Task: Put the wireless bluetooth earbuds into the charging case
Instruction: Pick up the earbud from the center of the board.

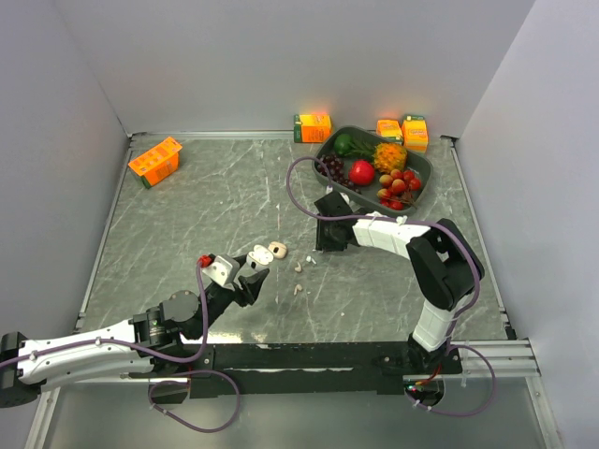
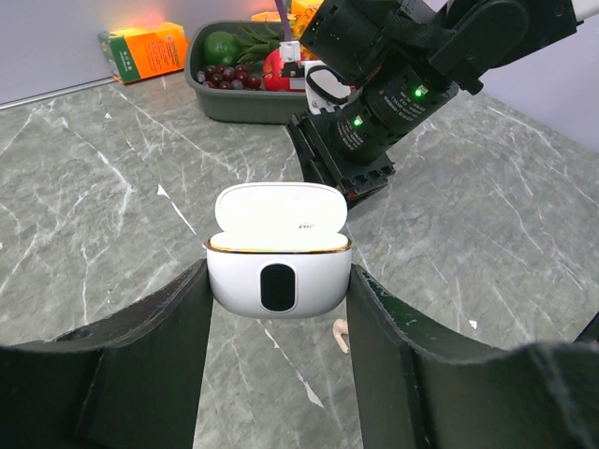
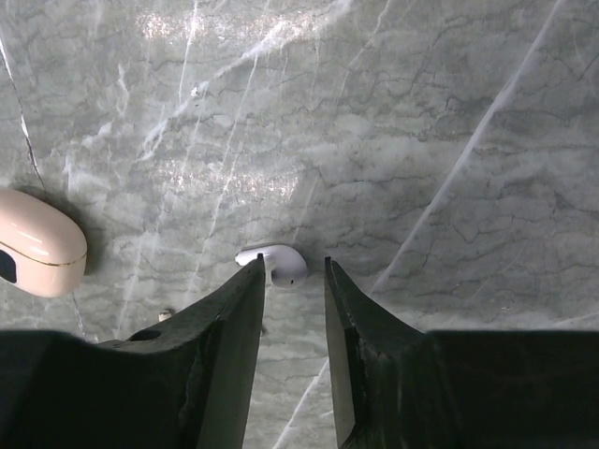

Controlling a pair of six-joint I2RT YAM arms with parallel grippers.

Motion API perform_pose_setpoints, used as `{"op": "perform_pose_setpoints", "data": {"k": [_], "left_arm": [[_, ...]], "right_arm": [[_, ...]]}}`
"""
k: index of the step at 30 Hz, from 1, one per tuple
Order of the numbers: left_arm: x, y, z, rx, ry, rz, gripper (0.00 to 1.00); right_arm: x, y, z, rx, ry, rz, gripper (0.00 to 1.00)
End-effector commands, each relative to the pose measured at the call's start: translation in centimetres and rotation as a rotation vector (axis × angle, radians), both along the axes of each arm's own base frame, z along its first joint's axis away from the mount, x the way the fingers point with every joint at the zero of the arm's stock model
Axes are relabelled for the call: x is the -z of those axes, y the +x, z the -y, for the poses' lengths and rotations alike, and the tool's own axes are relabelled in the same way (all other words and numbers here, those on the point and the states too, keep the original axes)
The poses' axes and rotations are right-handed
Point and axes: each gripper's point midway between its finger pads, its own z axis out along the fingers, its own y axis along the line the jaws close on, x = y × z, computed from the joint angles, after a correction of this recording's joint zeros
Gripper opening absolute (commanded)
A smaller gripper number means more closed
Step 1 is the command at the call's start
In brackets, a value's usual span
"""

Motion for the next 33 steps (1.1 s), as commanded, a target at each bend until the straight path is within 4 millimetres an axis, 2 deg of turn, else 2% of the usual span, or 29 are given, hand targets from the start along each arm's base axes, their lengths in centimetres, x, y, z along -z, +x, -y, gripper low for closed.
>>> {"op": "perform_pose_setpoints", "data": {"k": [1, 9, 12, 15, 18, 20, 22, 23, 24, 26, 27, 30, 31, 33], "left_arm": [[-0.4, 0.0, 0.1, -0.007, -0.028, -0.003, 0.01], [-0.4, -0.1, 0.0, -0.012, -0.030, -0.002, 0.01], [-0.4, -0.1, 0.0, -0.010, -0.032, 0.000, 0.01], [-0.4, -0.1, 0.0, -0.012, -0.031, -0.001, 0.01], [-0.6, -0.1, 0.0, -0.008, -0.032, 0.006, 0.01], [-0.7, -0.1, 0.1, -0.006, -0.031, 0.011, 0.01], [-0.8, -0.1, 0.2, -0.002, -0.029, 0.017, 0.01], [-0.8, -0.1, 0.4, -0.001, -0.028, 0.018, 0.01], [-0.8, -0.1, 0.4, 0.001, -0.029, 0.021, 0.01], [-0.9, 0.0, 0.7, 0.005, -0.034, 0.028, 0.01], [-1.0, 0.0, 0.8, 0.006, -0.034, 0.031, 0.01], [-1.1, 0.0, 1.5, 0.019, -0.024, 0.042, 0.01], [-1.2, 0.0, 1.8, 0.024, -0.020, 0.050, 0.01], [-1.8, 0.0, 2.4, 0.044, -0.035, 0.072, 0.01]], "right_arm": [[0.8, 0.3, -0.2, 0.010, 0.005, -0.007, 0.38], [1.4, -0.2, 0.2, 0.012, -0.006, -0.018, 0.30], [1.1, -0.2, 0.2, 0.010, -0.006, -0.009, 0.23], [0.5, -0.4, 0.4, 0.008, -0.008, 0.003, 0.17], [-1.2, -0.2, 0.8, 0.010, -0.008, 0.041, 0.13], [-3.1, -0.1, 1.1, 0.001, -0.016, 0.085, 0.11], [-5.5, 0.2, 1.5, 0.000, -0.018, 0.140, 0.01], [-6.8, 0.7, 1.8, 0.001, -0.034, 0.181, 0.00], [-7.5, 0.4, 2.1, -0.004, -0.054, 0.191, 0.00], [-10.7, 0.8, 2.4, -0.015, -0.071, 0.273, 0.00], [-11.5, 0.5, 3.0, -0.013, -0.105, 0.290, 0.00], [-16.6, 0.6, 3.9, -0.006, -0.117, 0.408, 0.00], [-17.5, 0.0, 4.1, -0.030, -0.140, 0.421, 0.00], [-21.0, -0.3, 4.4, -0.025, -0.135, 0.497, 0.00]]}}
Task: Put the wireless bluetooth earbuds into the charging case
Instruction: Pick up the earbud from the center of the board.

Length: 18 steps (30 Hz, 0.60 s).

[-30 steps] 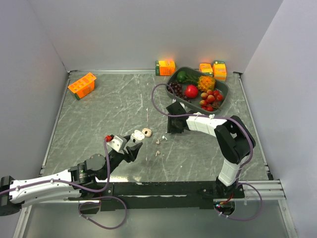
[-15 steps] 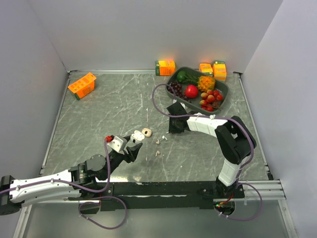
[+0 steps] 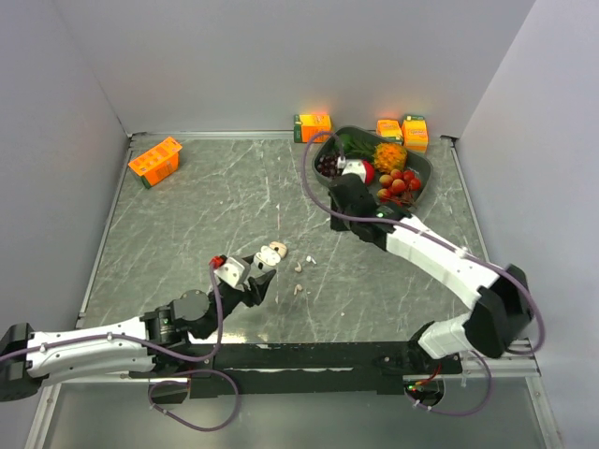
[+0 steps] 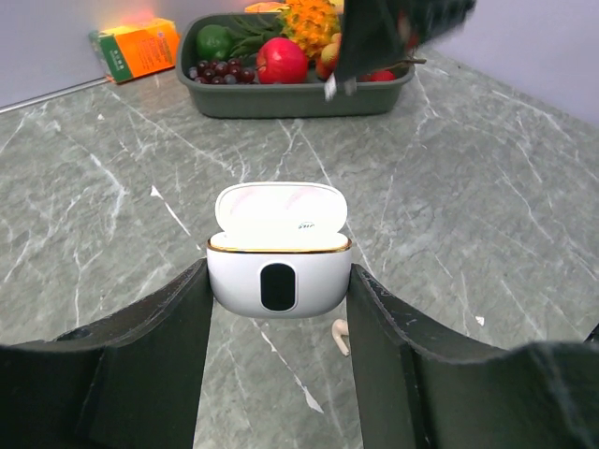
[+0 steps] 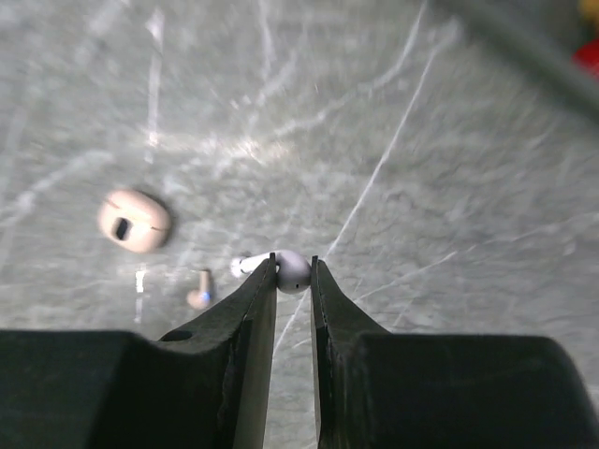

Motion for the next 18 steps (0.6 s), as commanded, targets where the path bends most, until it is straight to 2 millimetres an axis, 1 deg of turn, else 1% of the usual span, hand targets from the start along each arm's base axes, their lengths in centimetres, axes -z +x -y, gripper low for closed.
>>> {"op": "perform_pose_setpoints", "data": {"k": [1, 3, 4, 5, 7, 9, 10, 11, 12, 13, 14, 15, 16, 17, 18], "left_arm": [[-2.8, -0.3, 1.4, 0.048, -0.070, 0.074, 0.01], [-3.5, -0.3, 2.0, 0.064, -0.110, 0.088, 0.01], [-3.9, -0.3, 2.1, 0.067, -0.096, 0.117, 0.01], [-3.8, -0.3, 2.5, 0.074, -0.093, 0.122, 0.01], [-4.6, -0.6, 3.1, 0.103, -0.122, 0.138, 0.01], [-5.2, -1.0, 4.0, 0.142, -0.144, 0.140, 0.01], [-5.7, -1.2, 4.3, 0.159, -0.167, 0.141, 0.01], [-5.8, -1.4, 4.5, 0.177, -0.182, 0.139, 0.01], [-6.3, -1.4, 4.5, 0.189, -0.223, 0.129, 0.01], [-7.1, -2.2, 5.0, 0.252, -0.271, 0.132, 0.01], [-7.3, -2.5, 5.0, 0.281, -0.293, 0.135, 0.01], [-7.6, -2.3, 4.9, 0.296, -0.308, 0.140, 0.01], [-8.1, -3.2, 5.3, 0.367, -0.336, 0.140, 0.01], [-8.1, -3.5, 5.3, 0.396, -0.342, 0.142, 0.01], [-8.0, -3.1, 5.0, 0.393, -0.343, 0.146, 0.01]], "right_arm": [[-9.4, -0.9, 2.0, -0.001, -0.069, 0.219, 0.00], [-12.0, -1.8, 2.5, -0.011, -0.069, 0.273, 0.00], [-13.4, -1.9, 2.9, -0.008, -0.083, 0.309, 0.00], [-14.1, -2.7, 2.8, -0.030, -0.088, 0.317, 0.00], [-16.2, -3.5, 3.3, -0.047, -0.092, 0.367, 0.00], [-17.9, -4.7, 3.7, -0.069, -0.098, 0.413, 0.00], [-18.4, -5.2, 3.8, -0.099, -0.123, 0.437, 0.00], [-18.9, -5.4, 4.3, -0.095, -0.145, 0.465, 0.00], [-20.2, -6.3, 4.1, -0.121, -0.116, 0.513, 0.00], [-19.9, -6.6, 4.1, -0.167, -0.156, 0.531, 0.00], [-20.2, -7.0, 4.1, -0.184, -0.159, 0.552, 0.00], [-21.6, -8.1, 3.5, -0.214, -0.099, 0.608, 0.00], [-20.7, -8.5, 3.2, -0.282, -0.166, 0.631, 0.00], [-21.0, -9.1, 2.7, -0.311, -0.161, 0.662, 0.00], [-21.4, -9.7, 2.9, -0.324, -0.156, 0.697, 0.00]]}}
